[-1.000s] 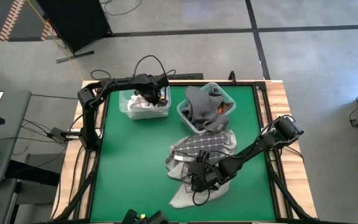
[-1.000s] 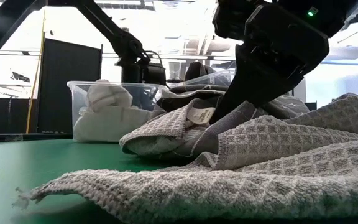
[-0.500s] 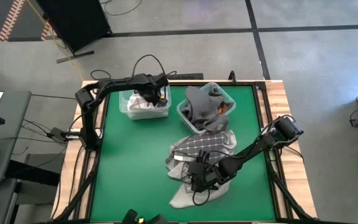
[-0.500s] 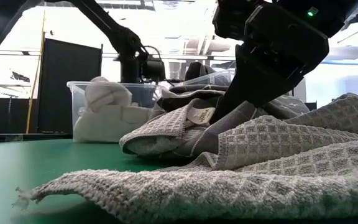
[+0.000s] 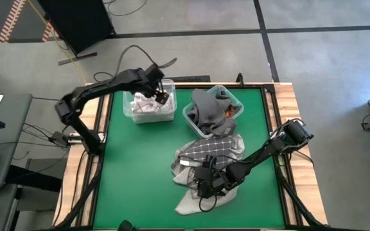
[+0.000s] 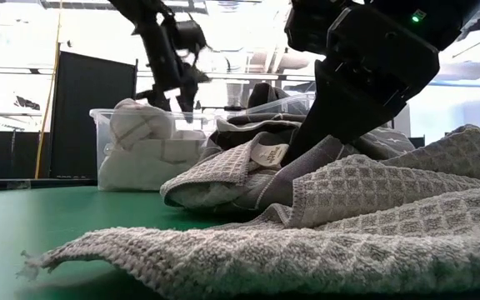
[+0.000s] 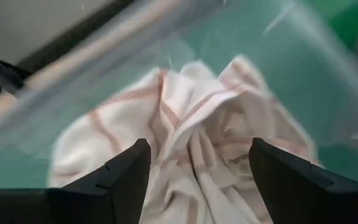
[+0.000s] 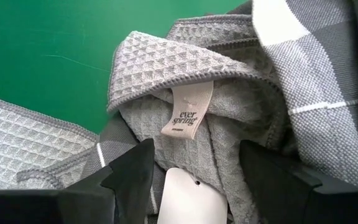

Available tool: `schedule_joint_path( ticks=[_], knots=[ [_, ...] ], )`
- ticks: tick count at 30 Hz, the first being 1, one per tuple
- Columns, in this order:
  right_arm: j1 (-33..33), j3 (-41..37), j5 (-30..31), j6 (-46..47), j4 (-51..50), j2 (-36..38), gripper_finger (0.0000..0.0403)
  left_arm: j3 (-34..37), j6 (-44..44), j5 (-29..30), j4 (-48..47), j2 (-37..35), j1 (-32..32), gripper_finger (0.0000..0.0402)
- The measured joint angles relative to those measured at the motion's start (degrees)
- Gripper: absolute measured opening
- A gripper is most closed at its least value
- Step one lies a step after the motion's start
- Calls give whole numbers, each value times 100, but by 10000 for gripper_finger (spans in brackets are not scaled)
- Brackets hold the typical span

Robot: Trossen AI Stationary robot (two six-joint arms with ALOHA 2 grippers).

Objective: Sort towels by color in basket
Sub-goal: Put the gray patterned towel into the right transparent bin

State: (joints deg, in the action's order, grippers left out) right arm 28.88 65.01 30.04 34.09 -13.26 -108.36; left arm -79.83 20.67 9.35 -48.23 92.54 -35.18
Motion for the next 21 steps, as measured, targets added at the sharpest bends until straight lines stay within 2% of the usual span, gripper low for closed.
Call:
schedule_joint_path(
  ticks=[6, 10, 15, 21],
  knots=[
    [-2, 0, 0, 2, 2, 0, 274, -3, -175, 71, 7, -974, 67, 261],
    [-2, 0, 0, -2, 2, 0, 274, -4, -470, 67, 16, -1550, 360, 261],
    [-50, 0, -2, -90, 6, 0, 274, -7, -651, 65, 20, -2007, 1125, 261],
    [-55, 18, 2, -293, -14, 25, 274, -3, -654, 47, 22, -2073, 2395, 261]
  ],
)
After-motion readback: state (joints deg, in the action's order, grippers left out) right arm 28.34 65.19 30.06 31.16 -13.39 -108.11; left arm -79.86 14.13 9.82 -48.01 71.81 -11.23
